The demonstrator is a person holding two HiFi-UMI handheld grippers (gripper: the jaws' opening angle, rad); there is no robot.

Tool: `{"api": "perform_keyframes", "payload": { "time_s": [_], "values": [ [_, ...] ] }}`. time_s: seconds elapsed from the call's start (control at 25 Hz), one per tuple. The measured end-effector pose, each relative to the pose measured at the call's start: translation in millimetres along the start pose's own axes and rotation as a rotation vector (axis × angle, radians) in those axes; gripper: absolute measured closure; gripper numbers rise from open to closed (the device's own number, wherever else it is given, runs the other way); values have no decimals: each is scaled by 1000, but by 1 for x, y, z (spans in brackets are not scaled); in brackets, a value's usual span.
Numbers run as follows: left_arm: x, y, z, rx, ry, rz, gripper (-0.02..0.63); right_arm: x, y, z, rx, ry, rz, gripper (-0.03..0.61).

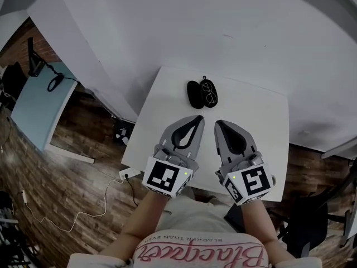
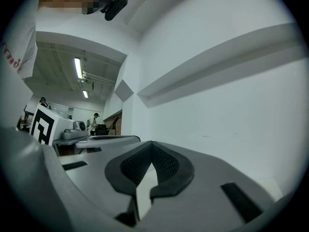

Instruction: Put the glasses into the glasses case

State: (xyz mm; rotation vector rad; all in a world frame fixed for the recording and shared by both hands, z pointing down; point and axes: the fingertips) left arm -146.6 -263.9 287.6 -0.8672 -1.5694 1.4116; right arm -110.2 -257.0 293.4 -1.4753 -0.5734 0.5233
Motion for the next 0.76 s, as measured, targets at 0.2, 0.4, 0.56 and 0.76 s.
{"api": "perform_keyframes", "payload": {
  "time_s": [0.2,0.4,0.56,0.76],
  "values": [
    [19,16,-17,-12,18,-20,612,22,11,14,22,24,-3,569],
    [32,26,-36,-7,32,-40,611,43,16,23,35,37,-12,569],
    [41,33,-50,-15,39,-46,612,56,23,29,41,48,-27,569],
    [49,36,-61,-28,55,-64,612,70,30,35,59,63,-49,569]
  ]
}}
Point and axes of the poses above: the fingertips, and each gripper's own axes: x backward along the fingers, z to its left, y out of its top, and after that the axes turned 14 degrees about y, right-handed
